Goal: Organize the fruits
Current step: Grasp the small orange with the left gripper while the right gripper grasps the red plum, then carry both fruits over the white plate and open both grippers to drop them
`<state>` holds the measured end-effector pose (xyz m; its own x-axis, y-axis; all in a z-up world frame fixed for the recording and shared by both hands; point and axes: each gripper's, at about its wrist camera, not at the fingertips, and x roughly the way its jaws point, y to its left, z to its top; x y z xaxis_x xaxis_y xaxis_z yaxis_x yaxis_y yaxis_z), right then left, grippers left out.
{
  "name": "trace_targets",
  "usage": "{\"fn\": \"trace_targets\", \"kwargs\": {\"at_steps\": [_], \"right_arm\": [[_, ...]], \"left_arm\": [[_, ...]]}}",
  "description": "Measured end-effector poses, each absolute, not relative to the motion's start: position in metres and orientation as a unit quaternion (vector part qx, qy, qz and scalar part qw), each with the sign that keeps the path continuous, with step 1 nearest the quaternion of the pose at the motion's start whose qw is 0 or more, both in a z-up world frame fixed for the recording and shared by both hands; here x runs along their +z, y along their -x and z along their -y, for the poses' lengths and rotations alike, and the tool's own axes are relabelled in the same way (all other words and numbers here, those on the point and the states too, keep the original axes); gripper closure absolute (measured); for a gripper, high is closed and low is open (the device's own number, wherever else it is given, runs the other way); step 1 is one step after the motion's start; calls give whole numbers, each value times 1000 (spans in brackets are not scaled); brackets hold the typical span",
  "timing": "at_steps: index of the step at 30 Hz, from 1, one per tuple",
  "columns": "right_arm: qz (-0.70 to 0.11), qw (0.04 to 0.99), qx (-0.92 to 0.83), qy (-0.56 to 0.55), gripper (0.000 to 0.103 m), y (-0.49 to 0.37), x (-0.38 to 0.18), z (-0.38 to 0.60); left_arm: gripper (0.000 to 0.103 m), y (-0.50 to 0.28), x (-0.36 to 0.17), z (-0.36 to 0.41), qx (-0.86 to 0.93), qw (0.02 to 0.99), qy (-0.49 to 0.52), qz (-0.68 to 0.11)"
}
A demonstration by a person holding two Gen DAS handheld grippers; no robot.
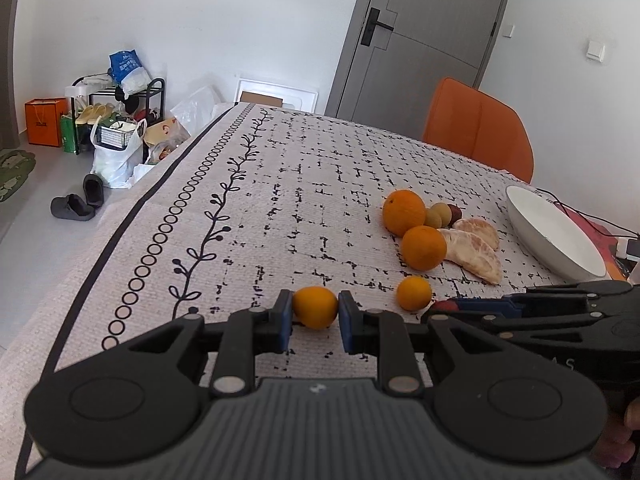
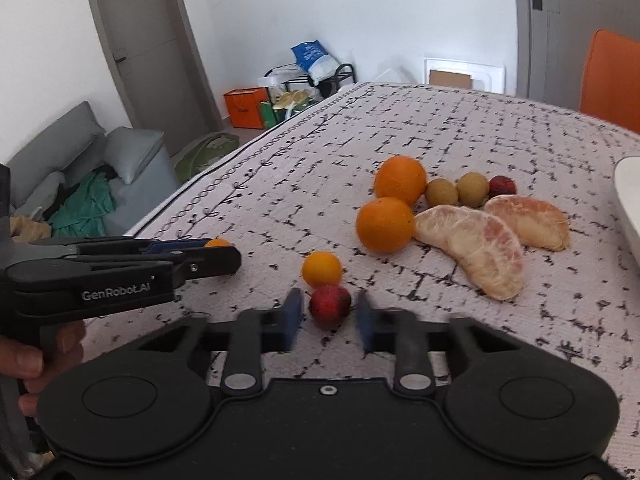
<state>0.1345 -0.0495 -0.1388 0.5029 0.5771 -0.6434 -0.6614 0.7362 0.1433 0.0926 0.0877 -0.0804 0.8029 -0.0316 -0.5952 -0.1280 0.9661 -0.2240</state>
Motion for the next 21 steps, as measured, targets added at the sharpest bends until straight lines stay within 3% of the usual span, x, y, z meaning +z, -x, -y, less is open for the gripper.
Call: {"fn": "trace_targets", "kwargs": {"at_steps": [21], "right_arm": [[-304,903,302,13,82,-129,-118,109]], "left_arm": [[80,-109,-66,-41,-25,944,96,-316]]}}
